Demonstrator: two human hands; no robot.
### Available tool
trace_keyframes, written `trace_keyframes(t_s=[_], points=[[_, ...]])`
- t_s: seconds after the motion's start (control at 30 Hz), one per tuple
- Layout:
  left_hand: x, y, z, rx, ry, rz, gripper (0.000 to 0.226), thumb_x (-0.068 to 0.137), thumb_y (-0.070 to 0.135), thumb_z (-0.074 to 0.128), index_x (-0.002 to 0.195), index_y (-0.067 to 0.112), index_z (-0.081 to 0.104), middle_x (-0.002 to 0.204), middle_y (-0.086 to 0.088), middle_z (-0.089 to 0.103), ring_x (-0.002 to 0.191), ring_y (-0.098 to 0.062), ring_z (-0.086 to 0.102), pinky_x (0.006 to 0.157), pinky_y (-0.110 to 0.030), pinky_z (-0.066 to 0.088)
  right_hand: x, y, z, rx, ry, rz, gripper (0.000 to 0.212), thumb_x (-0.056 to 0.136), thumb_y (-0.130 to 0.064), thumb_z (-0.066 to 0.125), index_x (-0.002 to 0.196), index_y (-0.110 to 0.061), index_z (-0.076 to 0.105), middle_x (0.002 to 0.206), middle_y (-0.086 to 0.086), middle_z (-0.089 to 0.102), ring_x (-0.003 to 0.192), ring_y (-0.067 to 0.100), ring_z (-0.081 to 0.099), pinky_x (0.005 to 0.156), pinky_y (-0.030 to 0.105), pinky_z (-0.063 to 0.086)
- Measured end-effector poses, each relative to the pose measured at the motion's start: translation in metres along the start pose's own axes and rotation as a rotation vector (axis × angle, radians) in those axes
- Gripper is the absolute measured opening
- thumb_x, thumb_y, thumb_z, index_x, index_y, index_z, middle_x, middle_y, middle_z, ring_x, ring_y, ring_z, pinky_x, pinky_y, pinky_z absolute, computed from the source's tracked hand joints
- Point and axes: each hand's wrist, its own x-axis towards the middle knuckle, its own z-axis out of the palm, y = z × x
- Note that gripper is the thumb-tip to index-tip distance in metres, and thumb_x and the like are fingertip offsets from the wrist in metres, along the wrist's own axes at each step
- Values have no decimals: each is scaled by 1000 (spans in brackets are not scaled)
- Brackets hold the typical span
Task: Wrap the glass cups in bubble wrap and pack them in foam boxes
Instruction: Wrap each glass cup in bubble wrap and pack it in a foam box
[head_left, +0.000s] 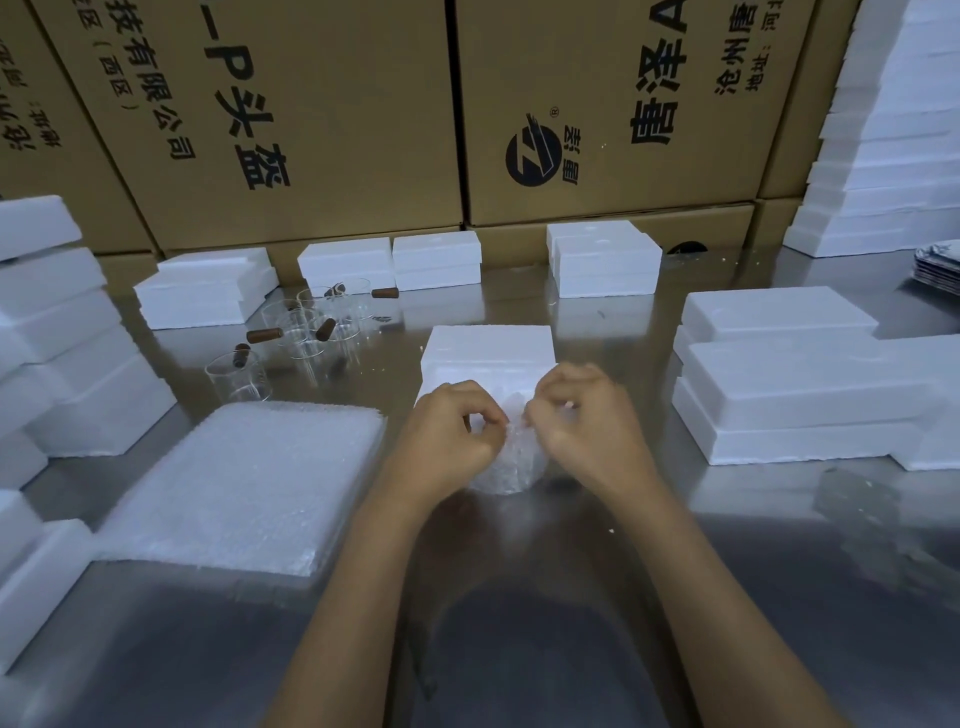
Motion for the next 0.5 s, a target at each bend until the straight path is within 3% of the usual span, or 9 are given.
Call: trace_keyframes(t_s=[0.07,0.1,0.2,0.3,0.37,0.43,0.5], points=[[0,-3,2,146,-35,73,25,82,9,59,66,27,66,75,21,62,78,-6,50,69,-25,41,0,-2,-3,215,123,13,28,74,-24,50,57,-17,70,67,-8,67,80,11,61,67,33,51],[0,-3,2,209,-67,94,26,81,14,53,63,31,60,72,23,59,79,-6,47,68,-27,41,0,-3,-2,236,109,10,29,74,-23,49,55,-16,69,63,-4,67,78,12,62,65,34,51],[-2,-2,2,233,-105,65,22,76,23,38,58,22,51,64,15,56,76,-12,45,66,-35,45,-5,-1,10,29,-43,-37,33,75,-24,45,53,-5,62,62,7,61,80,13,56,65,39,48],[-2,2,-1,70,-21,-38,27,75,23,41,59,14,62,65,1,63,73,-22,53,67,-43,50,-8,6,21,-157,-110,-76,32,81,-24,47,51,-14,50,73,7,55,83,15,52,66,35,46],[-2,5,-5,-44,55,-80,27,73,21,45,60,17,69,64,0,67,69,-24,57,65,-40,51,-8,10,25,-249,-126,-107,32,83,-22,49,52,-17,45,73,7,54,84,19,51,66,33,42],[-4,8,-9,-104,69,-97,27,70,23,47,60,23,73,61,-2,66,65,-28,57,60,-39,46,-8,9,25,-205,-133,-53,31,82,-24,48,53,-13,51,71,7,56,86,17,51,66,33,43],[-6,9,-9,-31,0,-101,29,67,32,46,60,25,73,55,-7,59,57,-28,47,53,-36,38,-6,4,21,36,-41,54,33,76,-25,45,54,-8,64,69,6,64,87,10,54,69,33,47]])
